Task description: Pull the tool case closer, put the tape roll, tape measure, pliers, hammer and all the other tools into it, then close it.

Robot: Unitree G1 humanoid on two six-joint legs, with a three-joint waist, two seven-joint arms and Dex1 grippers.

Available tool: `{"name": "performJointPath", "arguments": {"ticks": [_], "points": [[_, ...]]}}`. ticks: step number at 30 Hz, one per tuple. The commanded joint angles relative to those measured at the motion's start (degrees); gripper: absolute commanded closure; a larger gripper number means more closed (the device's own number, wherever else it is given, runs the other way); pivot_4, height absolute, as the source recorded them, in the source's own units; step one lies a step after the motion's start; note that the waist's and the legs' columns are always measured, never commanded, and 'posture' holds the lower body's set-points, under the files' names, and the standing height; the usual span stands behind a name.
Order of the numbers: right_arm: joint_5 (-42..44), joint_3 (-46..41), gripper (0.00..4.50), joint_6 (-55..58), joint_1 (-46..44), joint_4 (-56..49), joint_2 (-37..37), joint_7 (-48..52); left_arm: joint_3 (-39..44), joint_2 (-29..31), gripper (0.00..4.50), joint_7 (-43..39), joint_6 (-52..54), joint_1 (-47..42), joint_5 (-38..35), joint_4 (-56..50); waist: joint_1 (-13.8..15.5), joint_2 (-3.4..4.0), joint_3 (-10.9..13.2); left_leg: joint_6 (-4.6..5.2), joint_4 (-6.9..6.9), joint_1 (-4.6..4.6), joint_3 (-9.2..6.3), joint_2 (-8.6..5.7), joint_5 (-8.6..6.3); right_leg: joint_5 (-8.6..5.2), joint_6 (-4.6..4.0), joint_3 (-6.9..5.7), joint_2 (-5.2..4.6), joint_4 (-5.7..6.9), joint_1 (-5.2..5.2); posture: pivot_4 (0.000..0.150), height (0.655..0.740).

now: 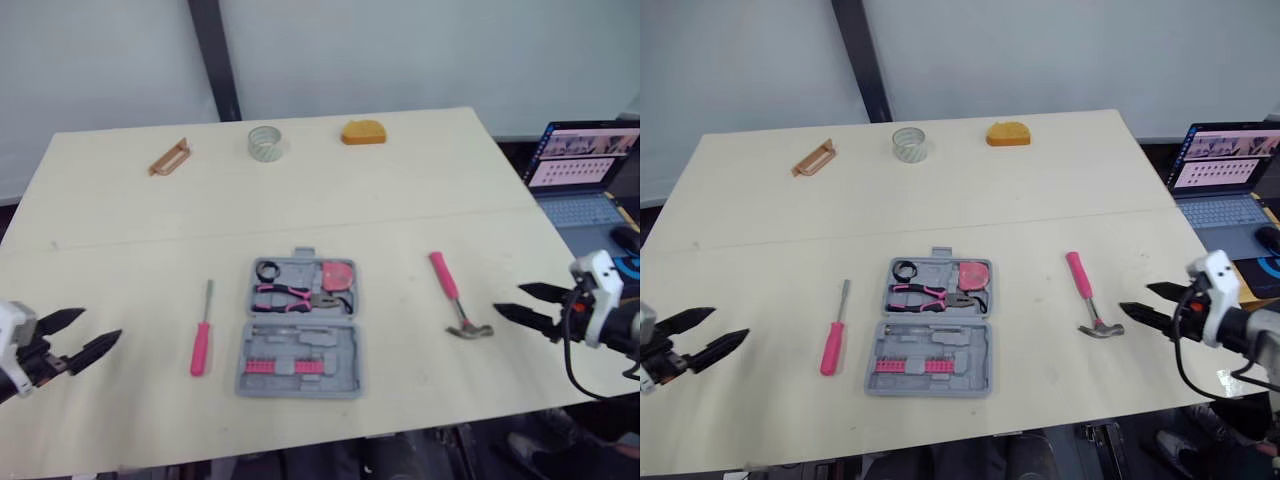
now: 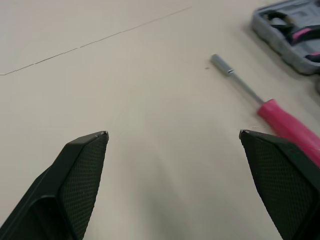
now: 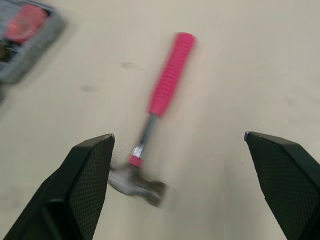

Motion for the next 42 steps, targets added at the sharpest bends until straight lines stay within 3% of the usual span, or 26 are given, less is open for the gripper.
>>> {"name": "performJointPath", "arguments": {"ticks": [1, 7, 15, 22, 28, 31, 36, 42], "points": [[-1.01, -4.74, 0.11, -6.58, -0.69, 7.33, 0.20, -4.38, 2.70, 0.69, 0.00, 0.97, -5.36, -0.16, 1.62, 5.65, -0.03, 0.00, 0.01, 0.00, 0.01, 0.00, 0.01, 0.00, 0.00, 0.00, 0.00, 0.00, 0.00, 0.00, 0.00, 0.150, 0.7400], [-1.97, -5.08, 0.11, -12.63, -1.68, 15.80, -0.05, -6.11, 3.08, 0.21, 0.00, 1.80, -9.60, -0.23, 1.71, 11.18, -0.07, -0.01, 0.02, 0.00, 0.03, 0.00, 0.05, 0.00, -0.02, 0.00, 0.01, 0.02, -0.02, 0.01, -0.01, 0.150, 0.7400], [-1.42, -3.66, 0.11, -12.10, -1.80, 14.83, 0.50, -6.09, 1.59, 0.34, 0.00, 0.63, -12.40, -1.12, 1.44, 13.54, -0.12, 0.01, 0.03, 0.00, 0.03, 0.01, 0.08, 0.01, -0.02, 0.01, 0.01, 0.02, -0.02, 0.07, -0.05, 0.150, 0.7400], [2.40, -4.42, 0.11, -2.11, 0.97, 1.34, 3.47, -9.27, -3.04, -0.40, 0.00, -1.41, -9.90, -3.12, 0.29, 3.82, 0.16, 0.00, 0.03, 0.00, 0.07, 0.00, 0.10, 0.01, -0.02, 0.01, 0.02, 0.02, -0.04, 0.12, -0.06, 0.150, 0.7400], [2.88, -1.18, 0.11, 8.79, 4.07, -15.48, 7.74, -17.54, -15.74, -1.81, 0.00, -2.56, -5.23, -10.00, 0.49, -13.08, 0.57, 0.01, 0.03, -0.01, 0.18, -0.02, 0.10, 0.01, -0.02, 0.02, 0.02, 0.04, -0.06, 0.22, -0.06, 0.150, 0.7400], [2.02, 1.03, 0.98, 11.84, 4.59, -20.11, 9.65, -21.20, -23.01, -2.97, 0.00, -2.50, -1.78, -15.94, 0.57, -18.83, 0.60, 0.01, 0.03, -0.01, 0.17, -0.01, 0.10, 0.01, -0.02, 0.03, 0.03, 0.03, -0.06, 0.23, -0.07, 0.150, 0.7400], [2.13, 3.77, 3.49, 16.88, 5.22, -26.54, 12.56, -26.01, -35.40, -6.70, 0.00, -3.94, 1.29, -26.31, 2.40, -24.30, 1.11, 0.02, 0.02, -0.01, 0.23, -0.02, 0.10, 0.01, -0.02, 0.04, 0.05, 0.03, -0.06, 0.27, -0.07, 0.150, 0.7400], [1.85, 5.23, 3.49, 19.53, 4.87, -29.42, 15.05, -29.86, -43.76, -11.48, 0.00, -4.84, 1.71, -31.17, 3.73, -26.30, 1.34, 0.03, 0.02, -0.01, 0.24, 0.00, 0.11, 0.01, -0.02, 0.04, 0.05, 0.03, -0.04, 0.26, -0.08, 0.150, 0.7400]]}}
